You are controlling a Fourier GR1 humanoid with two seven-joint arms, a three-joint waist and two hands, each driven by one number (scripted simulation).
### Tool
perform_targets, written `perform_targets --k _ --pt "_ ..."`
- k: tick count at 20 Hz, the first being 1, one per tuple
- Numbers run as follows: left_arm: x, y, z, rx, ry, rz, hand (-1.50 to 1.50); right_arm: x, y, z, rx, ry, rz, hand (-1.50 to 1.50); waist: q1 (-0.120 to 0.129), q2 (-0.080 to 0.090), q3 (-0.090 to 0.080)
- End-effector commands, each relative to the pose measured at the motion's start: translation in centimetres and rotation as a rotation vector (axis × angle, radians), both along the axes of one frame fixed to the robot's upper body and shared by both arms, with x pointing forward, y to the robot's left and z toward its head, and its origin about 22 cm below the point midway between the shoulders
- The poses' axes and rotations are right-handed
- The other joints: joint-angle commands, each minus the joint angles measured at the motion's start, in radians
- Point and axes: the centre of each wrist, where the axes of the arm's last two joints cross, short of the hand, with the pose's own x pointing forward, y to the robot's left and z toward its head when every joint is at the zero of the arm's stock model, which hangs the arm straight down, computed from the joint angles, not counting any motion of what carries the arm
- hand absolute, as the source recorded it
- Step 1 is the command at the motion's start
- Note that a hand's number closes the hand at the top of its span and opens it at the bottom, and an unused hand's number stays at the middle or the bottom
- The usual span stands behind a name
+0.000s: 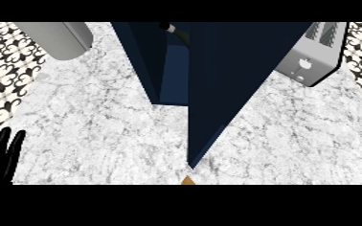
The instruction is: Pick up the wine, place it into the cabinet and close the cabinet
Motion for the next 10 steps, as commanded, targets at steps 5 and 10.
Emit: perform_targets --k 5,10 --pt "1.0 2.0 0.7 -0.015 -0.031 -0.031 -1.50 5.1 7.5 2.1 -0.004 0.010 -0.006 1.50 0.010 0.010 0.001" --pt "0.1 4.2 1.1 -0.003 -0.025 -0.033 -1.50 9.4 10.3 5.5 -0.034 -0.017 -0.032 1.50 0.030 0.009 0.002"
